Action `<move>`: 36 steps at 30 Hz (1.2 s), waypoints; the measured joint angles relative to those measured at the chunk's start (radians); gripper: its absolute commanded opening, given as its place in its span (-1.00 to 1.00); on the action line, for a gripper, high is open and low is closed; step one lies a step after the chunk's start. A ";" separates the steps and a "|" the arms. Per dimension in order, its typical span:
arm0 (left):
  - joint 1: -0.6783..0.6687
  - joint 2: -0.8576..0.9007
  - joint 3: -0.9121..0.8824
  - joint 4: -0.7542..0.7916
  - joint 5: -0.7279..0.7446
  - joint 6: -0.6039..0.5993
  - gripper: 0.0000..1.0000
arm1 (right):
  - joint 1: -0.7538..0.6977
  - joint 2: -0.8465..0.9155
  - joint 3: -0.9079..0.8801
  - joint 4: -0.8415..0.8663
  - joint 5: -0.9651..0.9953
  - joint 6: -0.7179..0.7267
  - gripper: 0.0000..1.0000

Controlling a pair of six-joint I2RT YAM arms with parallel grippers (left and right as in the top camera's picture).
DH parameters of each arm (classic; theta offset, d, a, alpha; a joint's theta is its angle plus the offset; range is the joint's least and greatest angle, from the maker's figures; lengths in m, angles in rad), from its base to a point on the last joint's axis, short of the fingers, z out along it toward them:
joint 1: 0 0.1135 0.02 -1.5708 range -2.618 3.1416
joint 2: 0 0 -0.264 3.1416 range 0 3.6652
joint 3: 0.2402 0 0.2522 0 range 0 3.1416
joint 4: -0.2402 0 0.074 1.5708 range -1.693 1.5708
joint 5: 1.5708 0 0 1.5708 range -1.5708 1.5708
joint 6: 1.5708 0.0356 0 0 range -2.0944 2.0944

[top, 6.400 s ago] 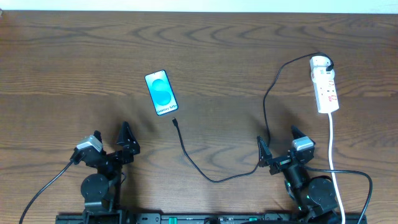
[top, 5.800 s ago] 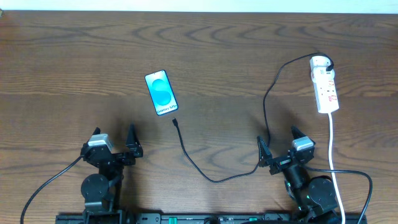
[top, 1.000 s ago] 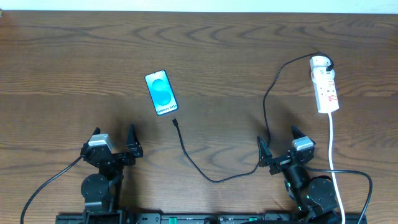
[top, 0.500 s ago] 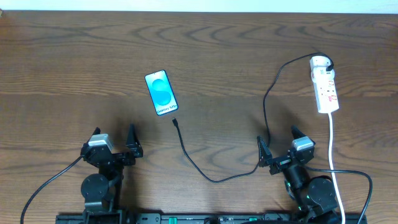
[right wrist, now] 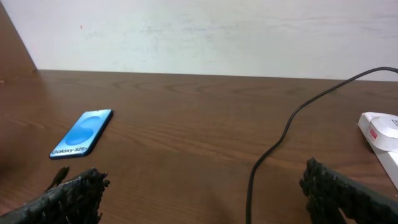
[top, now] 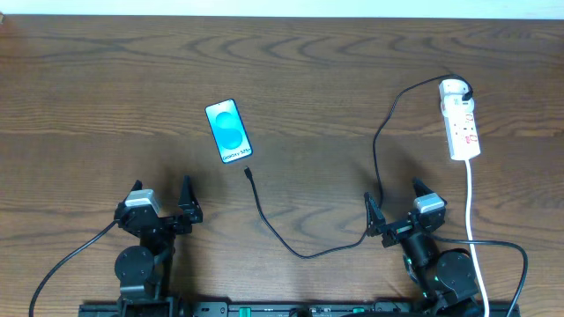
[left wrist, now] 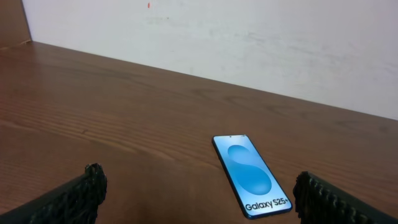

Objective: Plug charger to phone and switch on socket

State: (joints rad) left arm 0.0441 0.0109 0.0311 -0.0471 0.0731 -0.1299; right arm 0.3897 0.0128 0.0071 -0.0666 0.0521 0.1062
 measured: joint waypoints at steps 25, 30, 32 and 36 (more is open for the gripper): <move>0.000 0.000 -0.026 0.164 0.220 -0.167 0.96 | 0.000 0.000 0.000 0.000 0.000 0.000 0.99; 0.000 -0.001 -0.024 0.472 0.243 -0.187 0.96 | 0.000 0.000 0.000 -0.001 0.000 0.000 0.99; 0.000 -0.001 -0.019 0.514 0.234 -0.188 0.96 | 0.000 0.000 0.000 0.000 0.000 0.000 0.99; 0.000 0.002 0.026 0.507 0.212 -0.179 0.96 | 0.000 0.000 0.000 0.000 0.000 0.000 0.98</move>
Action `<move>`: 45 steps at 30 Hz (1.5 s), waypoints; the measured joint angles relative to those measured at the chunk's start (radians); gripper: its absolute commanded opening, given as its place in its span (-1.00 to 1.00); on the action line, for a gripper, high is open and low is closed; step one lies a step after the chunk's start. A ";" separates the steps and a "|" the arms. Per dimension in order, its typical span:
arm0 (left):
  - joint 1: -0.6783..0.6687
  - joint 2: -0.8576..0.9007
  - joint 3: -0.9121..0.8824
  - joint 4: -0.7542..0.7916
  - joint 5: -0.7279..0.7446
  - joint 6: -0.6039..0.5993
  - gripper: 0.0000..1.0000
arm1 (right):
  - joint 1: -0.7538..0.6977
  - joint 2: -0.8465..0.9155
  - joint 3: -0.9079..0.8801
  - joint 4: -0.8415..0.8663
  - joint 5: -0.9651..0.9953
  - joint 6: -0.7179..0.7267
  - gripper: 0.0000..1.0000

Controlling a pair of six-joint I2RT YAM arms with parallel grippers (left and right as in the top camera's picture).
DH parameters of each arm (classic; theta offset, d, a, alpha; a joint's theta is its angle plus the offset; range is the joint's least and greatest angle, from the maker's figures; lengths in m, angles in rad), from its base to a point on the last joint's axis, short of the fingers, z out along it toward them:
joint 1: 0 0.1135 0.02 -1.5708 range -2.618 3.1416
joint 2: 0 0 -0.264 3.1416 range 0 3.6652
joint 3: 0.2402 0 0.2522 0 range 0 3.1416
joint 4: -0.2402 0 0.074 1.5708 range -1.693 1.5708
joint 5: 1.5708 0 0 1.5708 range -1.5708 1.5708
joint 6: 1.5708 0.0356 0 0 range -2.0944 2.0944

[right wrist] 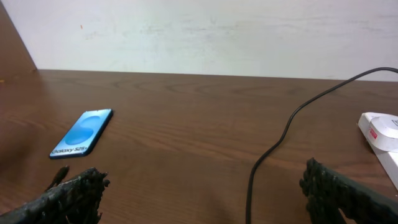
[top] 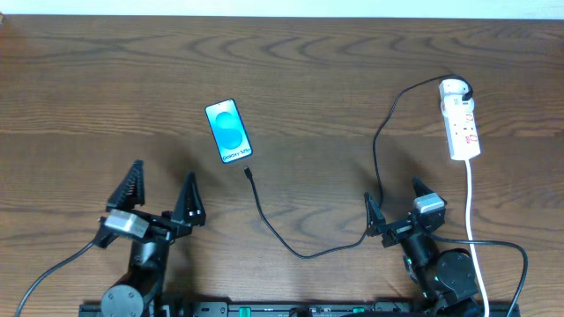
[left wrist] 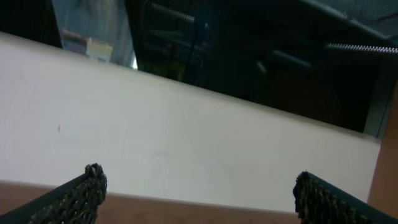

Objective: Plug charger to phone and switch on socket
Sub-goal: 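Open the left gripper and swing it over the phone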

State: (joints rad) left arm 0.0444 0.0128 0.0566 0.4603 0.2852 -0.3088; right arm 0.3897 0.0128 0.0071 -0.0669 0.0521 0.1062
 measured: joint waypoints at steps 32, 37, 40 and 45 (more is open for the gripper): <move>0.001 1.083 1.361 -1.360 0.301 0.232 0.96 | 0.000 0.000 0.000 0.000 0.000 0.000 0.98; 0.001 1.125 1.361 -1.284 0.472 0.221 0.96 | 0.000 0.000 0.000 0.000 0.000 0.000 0.99; 0.001 1.136 1.361 -1.242 0.512 0.169 0.96 | 0.000 0.000 0.000 0.000 0.000 0.000 0.98; 0.000 1.173 1.415 -1.237 0.528 0.097 0.96 | 0.000 0.000 0.000 0.000 0.000 0.000 0.98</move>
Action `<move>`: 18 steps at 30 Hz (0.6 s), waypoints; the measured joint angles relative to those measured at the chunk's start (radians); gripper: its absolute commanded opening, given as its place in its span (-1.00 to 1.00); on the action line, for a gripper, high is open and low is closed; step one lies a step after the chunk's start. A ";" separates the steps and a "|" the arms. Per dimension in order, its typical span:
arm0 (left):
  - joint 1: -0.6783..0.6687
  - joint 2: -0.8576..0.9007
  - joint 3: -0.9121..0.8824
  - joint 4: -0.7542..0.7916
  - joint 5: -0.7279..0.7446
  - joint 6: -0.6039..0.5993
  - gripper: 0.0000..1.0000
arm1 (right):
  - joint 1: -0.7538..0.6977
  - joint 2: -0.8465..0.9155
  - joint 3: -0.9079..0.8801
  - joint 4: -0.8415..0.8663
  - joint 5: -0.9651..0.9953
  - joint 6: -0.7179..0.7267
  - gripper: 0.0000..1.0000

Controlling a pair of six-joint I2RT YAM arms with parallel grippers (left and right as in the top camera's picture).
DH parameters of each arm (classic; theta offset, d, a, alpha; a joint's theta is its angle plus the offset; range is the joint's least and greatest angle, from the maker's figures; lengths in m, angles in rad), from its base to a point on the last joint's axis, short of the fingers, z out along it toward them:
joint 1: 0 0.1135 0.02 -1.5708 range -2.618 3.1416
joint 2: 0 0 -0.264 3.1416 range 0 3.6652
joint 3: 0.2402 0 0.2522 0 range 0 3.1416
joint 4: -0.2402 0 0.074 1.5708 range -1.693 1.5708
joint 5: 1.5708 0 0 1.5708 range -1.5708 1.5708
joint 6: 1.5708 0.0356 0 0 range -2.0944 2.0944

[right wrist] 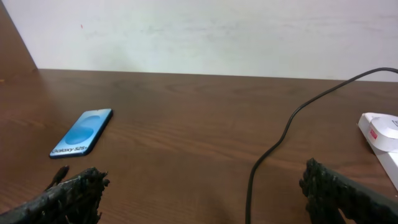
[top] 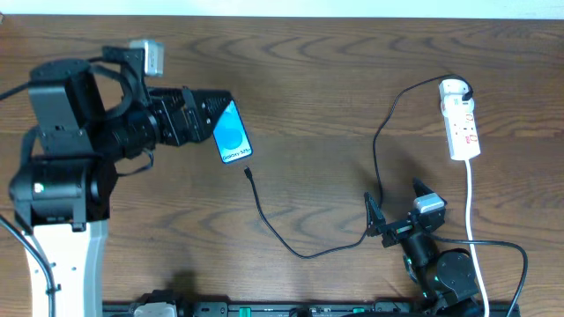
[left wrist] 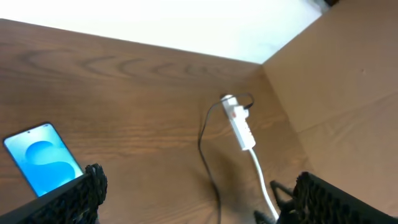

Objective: Plug charger to phone and switch on socket
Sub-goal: 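Open the left gripper and swing it over the phone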

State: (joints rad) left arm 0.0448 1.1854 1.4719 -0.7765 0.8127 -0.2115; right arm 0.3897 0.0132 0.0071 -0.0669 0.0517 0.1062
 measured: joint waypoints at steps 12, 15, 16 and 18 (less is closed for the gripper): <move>-0.272 0.273 0.502 -0.285 -0.319 -0.051 0.96 | 0.000 0.000 0.000 0.000 0.000 0.000 0.99; -0.353 0.368 0.609 -0.395 -0.443 -0.050 0.96 | 0.000 0.000 0.000 0.000 0.000 0.000 0.99; -0.371 0.399 0.635 -0.426 -0.475 -0.049 0.96 | 0.000 0.000 0.000 0.000 0.000 0.000 0.98; -0.391 0.456 0.674 -0.487 -0.524 -0.046 0.96 | 0.000 0.000 0.000 0.000 0.000 0.000 0.98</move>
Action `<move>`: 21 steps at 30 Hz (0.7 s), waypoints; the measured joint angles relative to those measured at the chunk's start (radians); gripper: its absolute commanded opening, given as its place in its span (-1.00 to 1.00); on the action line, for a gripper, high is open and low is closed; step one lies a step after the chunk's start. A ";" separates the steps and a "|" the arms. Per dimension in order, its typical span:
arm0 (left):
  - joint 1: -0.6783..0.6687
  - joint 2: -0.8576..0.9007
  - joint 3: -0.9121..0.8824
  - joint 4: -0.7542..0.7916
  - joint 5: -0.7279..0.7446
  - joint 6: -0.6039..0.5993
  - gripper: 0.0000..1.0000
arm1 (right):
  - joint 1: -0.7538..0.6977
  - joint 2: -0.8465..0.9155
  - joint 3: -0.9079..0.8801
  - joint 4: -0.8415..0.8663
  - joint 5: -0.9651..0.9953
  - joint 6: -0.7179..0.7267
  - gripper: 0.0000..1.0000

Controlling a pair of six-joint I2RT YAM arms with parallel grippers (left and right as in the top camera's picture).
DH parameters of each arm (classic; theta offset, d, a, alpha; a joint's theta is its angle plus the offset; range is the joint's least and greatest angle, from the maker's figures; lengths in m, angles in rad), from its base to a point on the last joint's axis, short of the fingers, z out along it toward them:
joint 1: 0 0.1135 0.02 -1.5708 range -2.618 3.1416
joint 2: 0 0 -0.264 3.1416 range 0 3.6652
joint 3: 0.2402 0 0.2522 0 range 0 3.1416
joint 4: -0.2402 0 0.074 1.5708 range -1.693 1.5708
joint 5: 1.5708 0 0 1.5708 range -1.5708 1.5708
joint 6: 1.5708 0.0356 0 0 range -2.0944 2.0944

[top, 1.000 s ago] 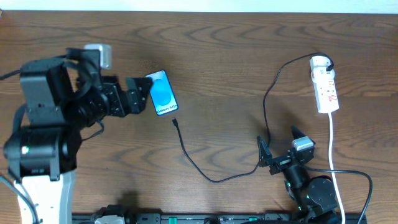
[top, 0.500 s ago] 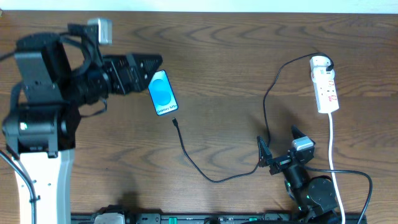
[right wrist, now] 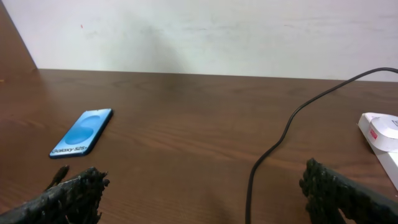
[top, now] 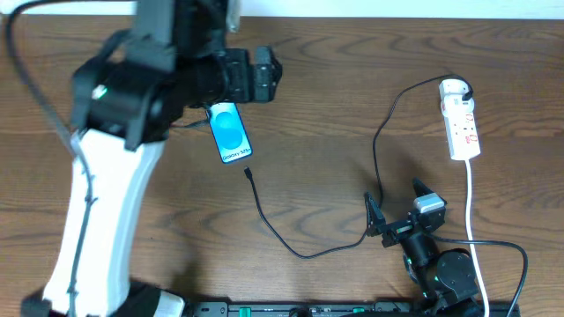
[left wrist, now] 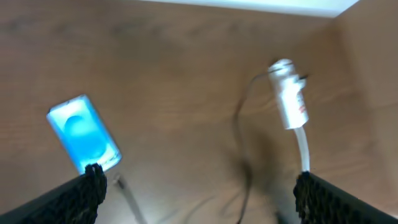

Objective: Plug charger to phone and switch on socket
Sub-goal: 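Open the left gripper and swing it over the phone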

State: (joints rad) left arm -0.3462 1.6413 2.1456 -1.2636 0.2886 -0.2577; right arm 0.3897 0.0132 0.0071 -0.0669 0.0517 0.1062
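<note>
The phone (top: 229, 132), its screen lit blue, lies flat left of centre on the wooden table; it also shows as phone (left wrist: 84, 132) and phone (right wrist: 82, 132). The black charger cable (top: 300, 254) has its loose plug (top: 249, 172) just below the phone and runs to the white power strip (top: 460, 119) at the right. My left gripper (top: 254, 77) hangs open high above the phone's far end, looking down; its view is blurred. My right gripper (top: 395, 204) rests open near the front edge, with the cable (right wrist: 280, 143) between its fingers' line of sight.
The raised white left arm (top: 97, 211) spans the left side of the overhead view. A white lead (top: 471, 202) runs from the power strip toward the front edge past the right arm. A pale wall (right wrist: 205, 31) bounds the table's far side.
My left arm has moved rightward, from the phone's left side to above its far end, and its camera now looks nearly straight down. The right arm, phone and cable are unchanged.
Both grippers first rested open near the front edge. Then my left gripper was tilted up, seeing only the wall. Later the left arm stood raised at the far left beside the phone, and now it hangs over the phone. The right arm stayed still.
</note>
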 measured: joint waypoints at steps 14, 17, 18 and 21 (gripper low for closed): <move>-0.005 0.112 0.015 -0.153 -0.159 0.003 0.97 | 0.000 0.000 0.000 0.000 0.000 0.000 0.98; -0.005 0.112 0.015 -0.158 -0.165 0.003 0.97 | 0.000 0.000 0.000 0.000 0.000 0.000 0.99; -0.005 0.112 0.015 -0.160 -0.165 0.003 0.97 | 0.000 0.000 0.000 0.000 0.000 0.000 0.99; -0.005 0.112 0.015 -0.161 -0.165 0.003 0.97 | 0.000 0.000 0.000 0.000 0.000 0.000 0.99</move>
State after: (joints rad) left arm -0.3508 1.7531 2.1605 -1.4246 0.1234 -0.2543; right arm 0.3897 0.0132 0.0071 -0.0669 0.0517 0.1062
